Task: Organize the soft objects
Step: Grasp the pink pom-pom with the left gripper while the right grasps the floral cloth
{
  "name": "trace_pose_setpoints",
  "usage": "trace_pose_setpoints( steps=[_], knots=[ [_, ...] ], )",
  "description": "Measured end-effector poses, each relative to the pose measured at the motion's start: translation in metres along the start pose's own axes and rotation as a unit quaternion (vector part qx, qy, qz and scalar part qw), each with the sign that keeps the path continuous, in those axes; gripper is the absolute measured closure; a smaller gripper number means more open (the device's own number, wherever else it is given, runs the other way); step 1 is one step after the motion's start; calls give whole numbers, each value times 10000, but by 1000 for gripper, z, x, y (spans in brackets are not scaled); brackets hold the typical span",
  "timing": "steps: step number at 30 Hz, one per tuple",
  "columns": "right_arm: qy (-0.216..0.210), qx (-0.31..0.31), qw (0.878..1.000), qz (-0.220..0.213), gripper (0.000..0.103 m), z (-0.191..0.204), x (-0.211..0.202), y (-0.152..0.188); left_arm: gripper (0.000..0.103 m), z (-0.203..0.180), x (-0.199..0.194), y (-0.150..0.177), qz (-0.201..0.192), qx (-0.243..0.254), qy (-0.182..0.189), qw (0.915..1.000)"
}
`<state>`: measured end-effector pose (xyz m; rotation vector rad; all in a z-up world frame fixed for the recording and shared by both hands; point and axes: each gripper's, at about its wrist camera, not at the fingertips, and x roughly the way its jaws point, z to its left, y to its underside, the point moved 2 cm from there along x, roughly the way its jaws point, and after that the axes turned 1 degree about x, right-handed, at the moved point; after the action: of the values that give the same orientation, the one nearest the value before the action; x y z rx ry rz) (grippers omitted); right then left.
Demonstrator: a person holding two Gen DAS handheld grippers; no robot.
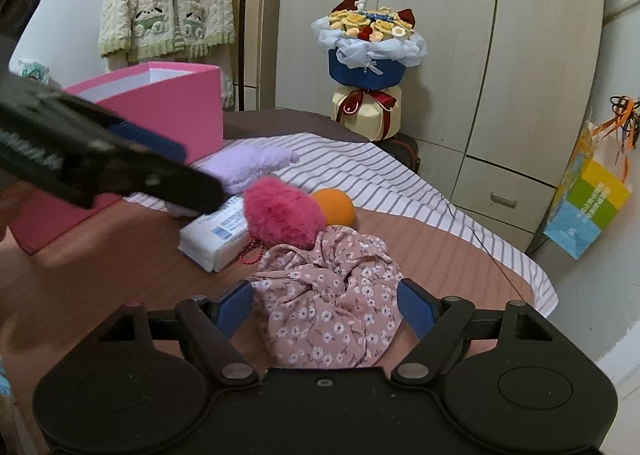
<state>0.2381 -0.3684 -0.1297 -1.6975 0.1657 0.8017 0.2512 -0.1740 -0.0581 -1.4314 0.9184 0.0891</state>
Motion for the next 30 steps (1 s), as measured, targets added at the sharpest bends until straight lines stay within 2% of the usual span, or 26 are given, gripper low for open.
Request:
trace_pose_setpoints(
  steps=[2,5,11,12,13,14,17,21,24,29,30],
  knots=[
    [11,-28,10000,56,20,-2,8,1,27,-3,13,-2,-32,-50,-121,9999],
    [-5,-31,9999,115,16,-4,17,1,27,-7,25,-3,-256,136,-550,9981],
    [-159,86,9997,181,14,-6,29,2,27,-7,48,-1,-6,-109,-418,9991],
    [-187,117,9996,177,13,-7,30,2,36,-8,51,1,54,-80,-452,9989],
    [-225,176,9994,187,13,-8,31,3,52,-11,55,3,191,61,-469,9987],
    [-265,239,9992,197,13,-8,32,3,53,-13,58,5,268,119,-475,9984],
    [-317,302,9989,190,13,-9,34,4,54,-12,57,8,173,9,-480,9987],
    [-297,313,9990,143,14,-8,33,6,59,-7,52,8,98,-255,-308,9992],
    [-315,340,9989,111,28,-9,30,6,62,-5,46,10,-43,-361,-250,9990],
    [-257,642,9976,21,70,-12,21,10,63,4,28,12,-376,-826,-134,9958],
    [-222,689,9974,14,74,-12,19,11,63,5,24,13,-417,-880,-122,9952]
  ],
)
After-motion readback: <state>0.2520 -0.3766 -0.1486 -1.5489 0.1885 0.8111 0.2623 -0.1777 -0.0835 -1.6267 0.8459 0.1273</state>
